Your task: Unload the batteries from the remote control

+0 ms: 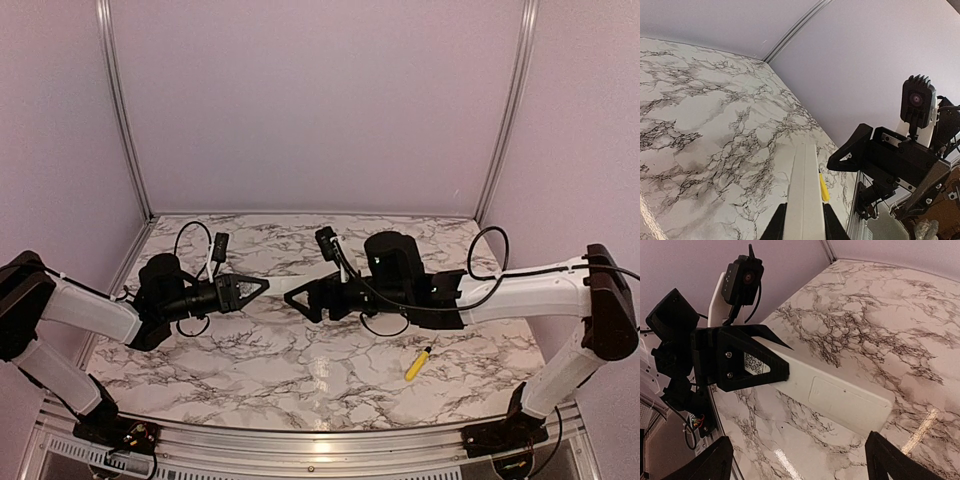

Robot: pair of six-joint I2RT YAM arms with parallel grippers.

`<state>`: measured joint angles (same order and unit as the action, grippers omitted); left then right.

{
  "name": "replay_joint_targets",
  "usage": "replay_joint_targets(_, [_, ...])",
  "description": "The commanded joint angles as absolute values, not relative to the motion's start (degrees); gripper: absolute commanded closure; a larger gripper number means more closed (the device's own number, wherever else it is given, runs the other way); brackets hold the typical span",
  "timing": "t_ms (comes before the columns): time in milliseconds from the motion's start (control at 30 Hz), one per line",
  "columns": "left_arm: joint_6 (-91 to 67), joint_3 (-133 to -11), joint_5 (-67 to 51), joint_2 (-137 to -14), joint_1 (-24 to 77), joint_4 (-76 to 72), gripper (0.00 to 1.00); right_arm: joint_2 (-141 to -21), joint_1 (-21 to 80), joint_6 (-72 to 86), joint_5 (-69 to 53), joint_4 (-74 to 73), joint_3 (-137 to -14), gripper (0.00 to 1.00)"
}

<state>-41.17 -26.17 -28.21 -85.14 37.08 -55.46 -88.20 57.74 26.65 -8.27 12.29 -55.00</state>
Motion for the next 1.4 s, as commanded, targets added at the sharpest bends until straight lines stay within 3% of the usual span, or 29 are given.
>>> replay_joint_targets(0, [-41.16,-27.15,-30.23,-84.03,36.96,-56.86,1.0,-90.04,57.84,26.49,-8.02,11.82,-57.8,0.11])
replay_joint_targets(633, [-42.73,-26.43,-34.42,-83.28,36.92,-60.02,1.0,-88.29,57.26,28.4,-1.21,12.19,-54.19,0.09])
replay_joint_targets(1367, [-48.06,-25.99,-40.95,-85.8,36.92,-69.54,1.0,-90.9,55.82,24.7,-8.87,20.19,-54.18,0.25])
